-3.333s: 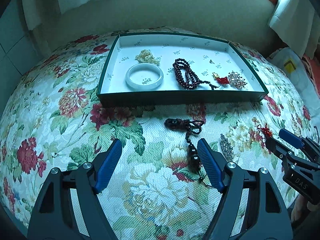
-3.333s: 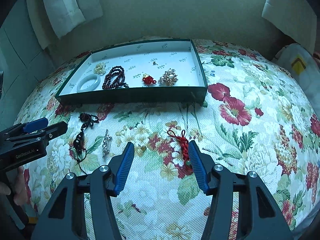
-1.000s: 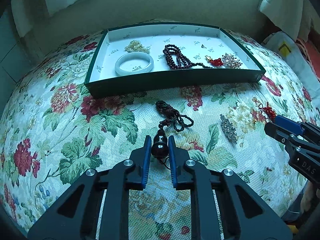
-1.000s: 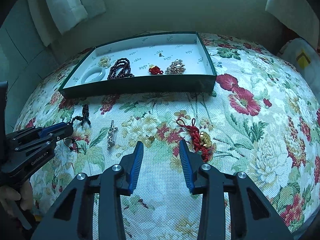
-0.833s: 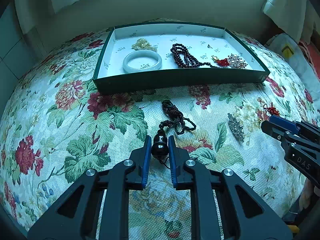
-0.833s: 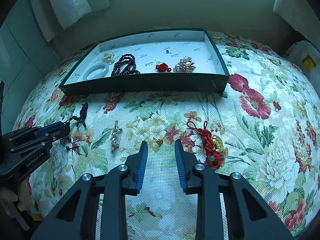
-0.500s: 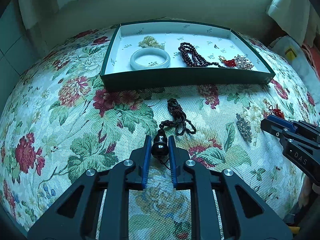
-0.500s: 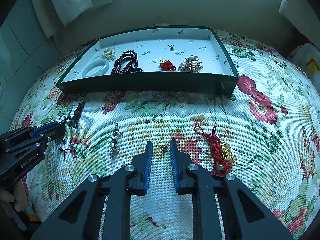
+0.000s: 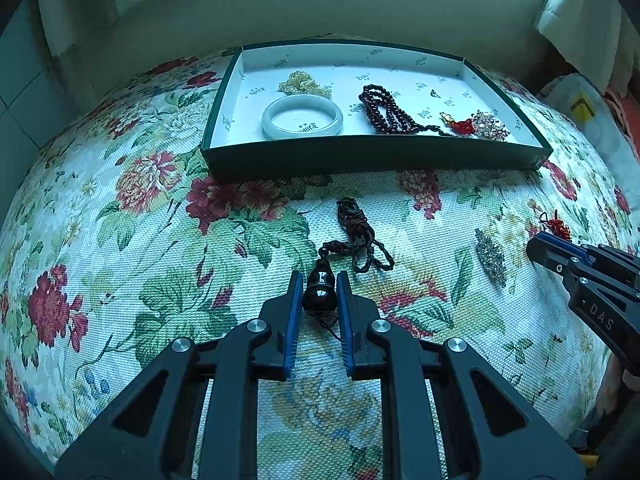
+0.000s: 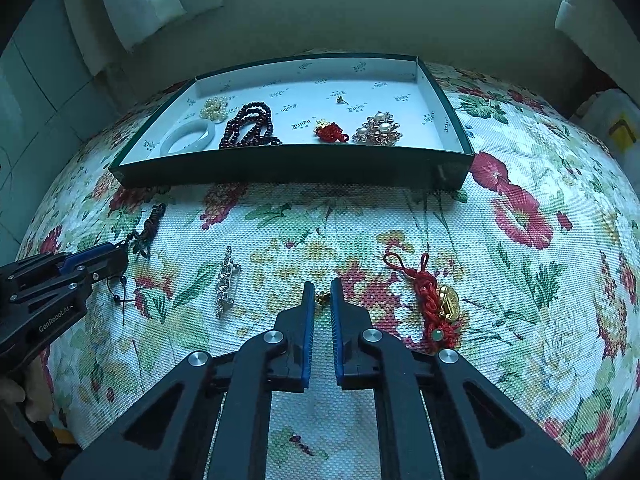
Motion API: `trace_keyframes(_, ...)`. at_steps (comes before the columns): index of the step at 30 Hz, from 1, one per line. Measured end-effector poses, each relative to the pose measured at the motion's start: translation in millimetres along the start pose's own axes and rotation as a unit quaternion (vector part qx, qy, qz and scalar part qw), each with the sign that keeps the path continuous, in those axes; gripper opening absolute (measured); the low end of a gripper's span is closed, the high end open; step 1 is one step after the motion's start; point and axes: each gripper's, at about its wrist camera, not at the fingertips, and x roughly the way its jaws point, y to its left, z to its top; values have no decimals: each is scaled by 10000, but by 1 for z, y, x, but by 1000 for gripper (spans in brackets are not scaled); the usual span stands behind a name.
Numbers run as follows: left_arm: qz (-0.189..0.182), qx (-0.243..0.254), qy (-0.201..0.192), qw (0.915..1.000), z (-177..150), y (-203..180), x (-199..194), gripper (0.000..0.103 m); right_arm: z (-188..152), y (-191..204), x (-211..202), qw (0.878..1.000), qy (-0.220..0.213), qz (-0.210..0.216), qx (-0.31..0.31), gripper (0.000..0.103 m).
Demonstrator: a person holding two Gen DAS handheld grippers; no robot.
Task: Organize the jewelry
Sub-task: 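Carry the black pendant and gold stud into the tray and open both tools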
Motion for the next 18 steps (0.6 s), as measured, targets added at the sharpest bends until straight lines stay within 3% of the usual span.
trace_keyframes(18,-117,29,-365,9993,15,-9,-35,17,9,5,-29,9995,-306,56,-48,8)
